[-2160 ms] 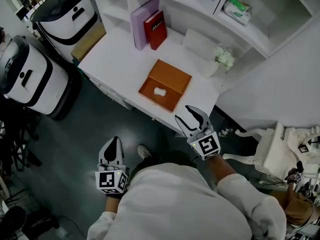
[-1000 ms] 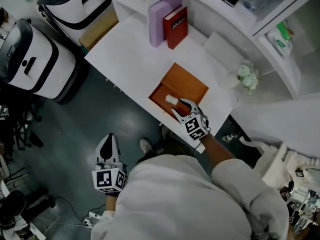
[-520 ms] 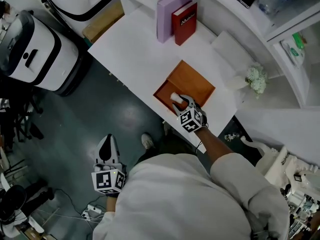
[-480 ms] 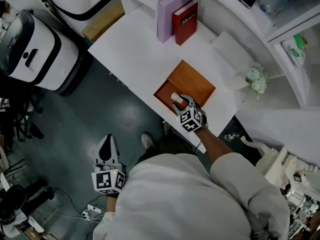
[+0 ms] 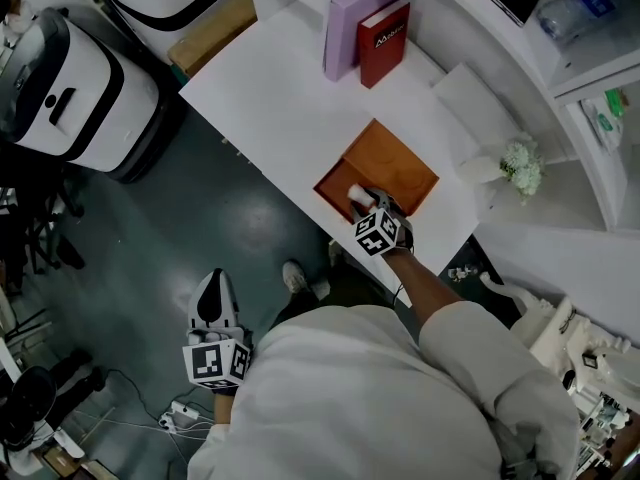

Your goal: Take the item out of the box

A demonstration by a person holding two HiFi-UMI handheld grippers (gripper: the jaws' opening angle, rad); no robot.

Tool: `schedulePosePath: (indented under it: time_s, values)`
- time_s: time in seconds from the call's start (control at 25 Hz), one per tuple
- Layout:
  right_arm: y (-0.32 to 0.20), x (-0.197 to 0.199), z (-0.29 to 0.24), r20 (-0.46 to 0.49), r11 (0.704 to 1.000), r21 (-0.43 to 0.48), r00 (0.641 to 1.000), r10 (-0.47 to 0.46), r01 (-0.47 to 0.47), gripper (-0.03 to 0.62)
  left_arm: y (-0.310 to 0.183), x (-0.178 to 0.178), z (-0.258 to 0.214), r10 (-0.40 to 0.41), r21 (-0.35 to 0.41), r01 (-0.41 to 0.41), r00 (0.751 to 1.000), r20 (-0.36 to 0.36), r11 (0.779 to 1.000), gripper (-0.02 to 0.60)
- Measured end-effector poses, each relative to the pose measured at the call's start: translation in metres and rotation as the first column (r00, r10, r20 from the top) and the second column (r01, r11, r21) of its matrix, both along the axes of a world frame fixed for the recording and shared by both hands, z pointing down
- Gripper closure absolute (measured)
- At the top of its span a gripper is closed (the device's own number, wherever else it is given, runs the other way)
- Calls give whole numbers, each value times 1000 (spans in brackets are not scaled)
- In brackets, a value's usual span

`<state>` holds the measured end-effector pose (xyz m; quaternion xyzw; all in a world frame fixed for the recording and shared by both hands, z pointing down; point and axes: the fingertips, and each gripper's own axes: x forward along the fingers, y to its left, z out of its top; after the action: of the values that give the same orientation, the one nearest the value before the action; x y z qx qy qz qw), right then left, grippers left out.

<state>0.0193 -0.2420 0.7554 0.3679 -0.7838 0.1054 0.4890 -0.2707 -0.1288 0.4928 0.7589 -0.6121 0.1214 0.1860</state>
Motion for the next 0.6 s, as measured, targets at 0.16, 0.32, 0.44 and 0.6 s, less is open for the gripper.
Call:
schedulePosePath:
  time_s: [0.16,0.32,0.44,0.6]
  values:
    - [-3,2,8,-41,1000,-18,999,10,-11,379,-2,-1,1,-2,-6,2,1000,1,1000,574]
    - [-3,3,21,-78,998,-60,997,5,-10,379,-5,-1,2,4,-8,-4,1000,2,1000,574]
    - [-1,2,26,-85,997,-72,996,-4,-2,403,-6,-2,4,4,-12,-4,1000,3,1000,574]
    - [-2,2,25,-77,997,-77,997,-2,-4,410,-7,-4,4,3,-15,-3,1000,3,1000,574]
